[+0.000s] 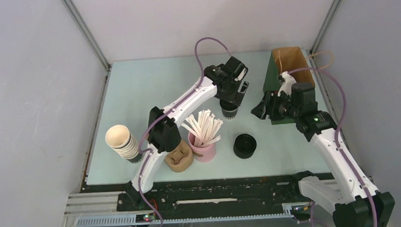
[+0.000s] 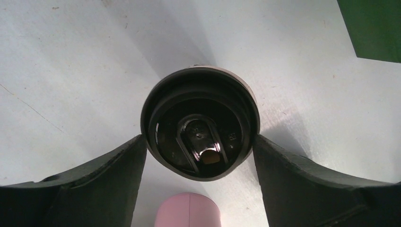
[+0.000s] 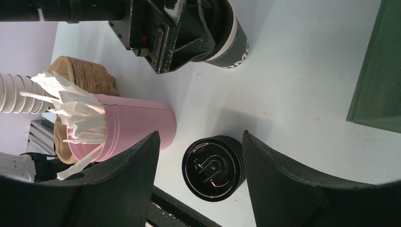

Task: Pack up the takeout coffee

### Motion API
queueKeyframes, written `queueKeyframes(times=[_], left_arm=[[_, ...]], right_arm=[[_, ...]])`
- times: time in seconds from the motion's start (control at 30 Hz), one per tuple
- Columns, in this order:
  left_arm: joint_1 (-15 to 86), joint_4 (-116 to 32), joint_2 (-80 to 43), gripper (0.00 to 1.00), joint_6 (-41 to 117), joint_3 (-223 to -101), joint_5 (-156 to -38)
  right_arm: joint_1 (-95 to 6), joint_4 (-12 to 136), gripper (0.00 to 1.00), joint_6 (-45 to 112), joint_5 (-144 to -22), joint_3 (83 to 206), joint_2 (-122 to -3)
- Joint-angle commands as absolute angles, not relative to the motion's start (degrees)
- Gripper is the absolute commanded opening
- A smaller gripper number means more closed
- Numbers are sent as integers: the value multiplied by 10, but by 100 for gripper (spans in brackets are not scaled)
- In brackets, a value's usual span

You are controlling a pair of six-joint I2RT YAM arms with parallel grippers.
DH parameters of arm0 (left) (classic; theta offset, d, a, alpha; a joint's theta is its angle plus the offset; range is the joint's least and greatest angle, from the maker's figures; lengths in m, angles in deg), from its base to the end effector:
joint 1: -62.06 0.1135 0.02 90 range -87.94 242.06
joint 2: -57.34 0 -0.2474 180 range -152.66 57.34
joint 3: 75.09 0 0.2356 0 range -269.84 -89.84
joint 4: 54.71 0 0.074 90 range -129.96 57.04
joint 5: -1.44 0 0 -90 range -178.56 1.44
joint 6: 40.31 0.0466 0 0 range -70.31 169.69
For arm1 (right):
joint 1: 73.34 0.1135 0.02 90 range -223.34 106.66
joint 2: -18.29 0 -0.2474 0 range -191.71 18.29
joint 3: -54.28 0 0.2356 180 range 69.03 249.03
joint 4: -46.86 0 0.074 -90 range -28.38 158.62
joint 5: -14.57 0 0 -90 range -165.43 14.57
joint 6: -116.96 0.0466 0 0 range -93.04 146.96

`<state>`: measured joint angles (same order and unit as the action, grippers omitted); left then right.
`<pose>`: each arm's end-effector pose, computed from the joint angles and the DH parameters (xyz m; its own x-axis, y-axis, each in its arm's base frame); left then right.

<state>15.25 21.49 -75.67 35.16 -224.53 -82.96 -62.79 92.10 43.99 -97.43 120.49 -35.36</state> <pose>0.3287 -0.3435 0.2570 -0.7460 0.4299 -0.5085 0.5215 0.8521 -0.0447 0.1954 0.0541 0.3007 -0.6480 0.1555 -0.7456 -0.3032 0.8453 0.4399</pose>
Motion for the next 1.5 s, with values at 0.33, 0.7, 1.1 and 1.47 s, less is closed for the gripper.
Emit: queueKeyframes(times=[0.33, 0.7, 1.1, 1.47], left_arm=[[152, 219, -678, 98, 351, -2303, -845], [187, 174, -498, 100, 341, -2173, -845], [344, -86, -437, 73, 203, -1867, -1109], [346, -176, -518, 57, 140, -1832, -1159]], right_arm=[[-626, 863, 66, 460, -971, 1204, -403], [-557, 850, 64, 481, -839, 1247, -490], [-579, 814, 47, 507, -910, 1309, -620], [-571, 810, 47, 509, -901, 1335, -664]])
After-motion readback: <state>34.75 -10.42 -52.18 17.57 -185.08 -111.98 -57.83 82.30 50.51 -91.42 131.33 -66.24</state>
